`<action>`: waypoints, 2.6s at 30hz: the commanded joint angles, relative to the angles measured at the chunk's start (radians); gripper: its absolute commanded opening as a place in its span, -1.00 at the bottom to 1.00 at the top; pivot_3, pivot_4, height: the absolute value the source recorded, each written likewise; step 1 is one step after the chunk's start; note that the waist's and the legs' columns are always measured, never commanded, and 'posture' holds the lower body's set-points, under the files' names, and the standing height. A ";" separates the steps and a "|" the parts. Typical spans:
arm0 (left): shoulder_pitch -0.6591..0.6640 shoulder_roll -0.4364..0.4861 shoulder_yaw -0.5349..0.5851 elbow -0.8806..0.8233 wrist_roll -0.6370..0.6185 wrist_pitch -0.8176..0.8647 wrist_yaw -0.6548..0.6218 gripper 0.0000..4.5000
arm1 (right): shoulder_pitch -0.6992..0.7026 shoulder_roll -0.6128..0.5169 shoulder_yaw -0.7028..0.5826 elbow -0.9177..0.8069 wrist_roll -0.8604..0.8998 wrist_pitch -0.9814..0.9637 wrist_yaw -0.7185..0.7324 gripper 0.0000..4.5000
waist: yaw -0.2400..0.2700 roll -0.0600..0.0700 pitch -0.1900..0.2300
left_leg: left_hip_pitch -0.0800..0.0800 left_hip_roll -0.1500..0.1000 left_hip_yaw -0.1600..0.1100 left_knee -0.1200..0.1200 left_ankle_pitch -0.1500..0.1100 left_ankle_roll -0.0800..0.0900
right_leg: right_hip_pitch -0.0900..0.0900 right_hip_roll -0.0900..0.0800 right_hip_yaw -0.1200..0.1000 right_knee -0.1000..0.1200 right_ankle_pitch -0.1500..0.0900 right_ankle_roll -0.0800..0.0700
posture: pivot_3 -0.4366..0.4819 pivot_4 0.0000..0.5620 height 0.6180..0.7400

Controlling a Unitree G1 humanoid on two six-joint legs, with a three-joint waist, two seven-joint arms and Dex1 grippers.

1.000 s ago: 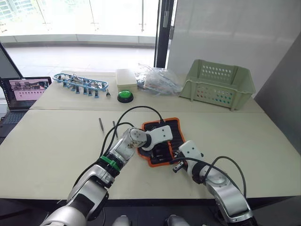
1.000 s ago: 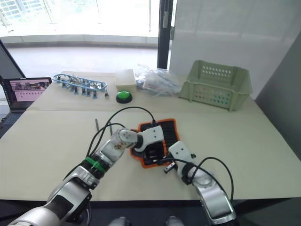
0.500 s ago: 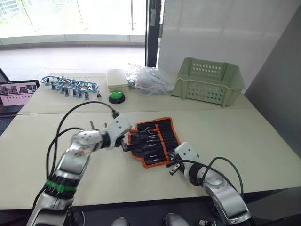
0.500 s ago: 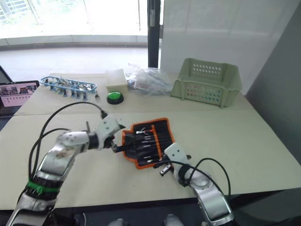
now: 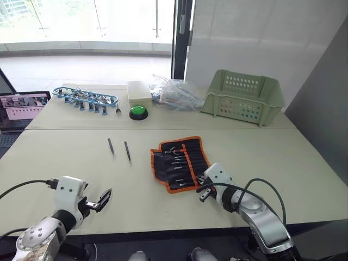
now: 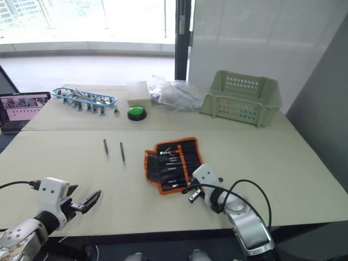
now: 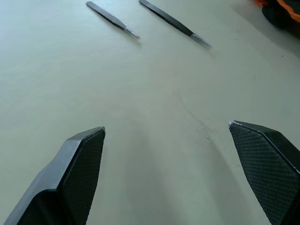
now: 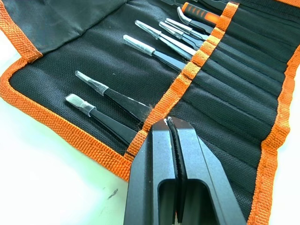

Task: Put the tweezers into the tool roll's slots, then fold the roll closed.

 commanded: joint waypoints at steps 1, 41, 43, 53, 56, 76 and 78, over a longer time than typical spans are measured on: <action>0.029 -0.026 0.023 -0.077 -0.029 -0.007 0.053 0.99 | 0.021 -0.011 0.039 0.094 -0.002 0.069 0.023 -1.00 | 0.001 -0.002 0.000 | 0.001 0.000 0.000 0.000 0.000 0.000 | 0.000 0.000 0.000 0.000 0.000 0.000 | -0.05 -0.47 0.75; -0.718 -0.164 -0.241 0.940 0.155 -0.308 0.565 0.99 | 0.007 0.016 0.051 0.123 -0.009 0.037 0.002 -1.00 | 0.013 0.010 -0.006 | 0.013 -0.002 -0.001 -0.002 -0.004 -0.006 | 0.009 0.002 0.000 -0.001 0.002 0.001 | -0.05 -0.47 0.75; -0.724 -0.165 -0.244 0.970 0.159 -0.334 0.565 0.99 | 0.015 0.021 0.052 0.125 -0.010 0.031 -0.003 -1.00 | 0.013 0.011 -0.007 | 0.014 -0.002 -0.001 -0.001 -0.005 -0.008 | 0.010 0.001 0.000 -0.002 0.002 0.001 | -0.05 -0.47 0.75; -0.818 -0.151 -0.264 1.169 0.161 -0.429 0.550 0.99 | 0.023 0.023 0.051 0.121 -0.014 0.033 -0.003 -1.00 | 0.018 0.017 -0.010 | 0.016 -0.003 -0.005 -0.003 -0.005 -0.009 | 0.013 0.001 -0.004 -0.012 0.002 0.001 | -0.05 -0.47 0.75; -0.846 -0.148 -0.263 1.222 0.159 -0.440 0.549 0.87 | 0.023 0.023 0.049 0.118 -0.016 0.034 -0.002 -1.00 | 0.019 0.017 -0.011 | 0.016 -0.003 -0.007 -0.003 -0.006 -0.009 | 0.013 0.001 -0.004 -0.013 0.002 0.001 | -0.05 -0.47 0.75; -0.814 -0.127 -0.257 1.164 0.154 -0.464 0.541 -0.99 | 0.074 0.022 0.052 0.101 -0.029 0.020 -0.013 -1.00 | 0.018 0.017 -0.011 | 0.014 -0.005 -0.008 -0.008 -0.006 -0.010 | 0.013 -0.001 -0.005 -0.018 0.001 0.002 | -0.05 -0.47 0.75; -0.801 -0.112 -0.262 1.127 0.161 -0.469 0.534 -0.99 | 0.084 0.022 0.052 0.094 -0.029 0.022 -0.015 -1.00 | 0.018 0.017 -0.011 | 0.015 -0.005 -0.008 -0.011 -0.006 -0.010 | 0.013 -0.001 -0.005 -0.019 0.001 0.002 | -0.05 -0.47 0.75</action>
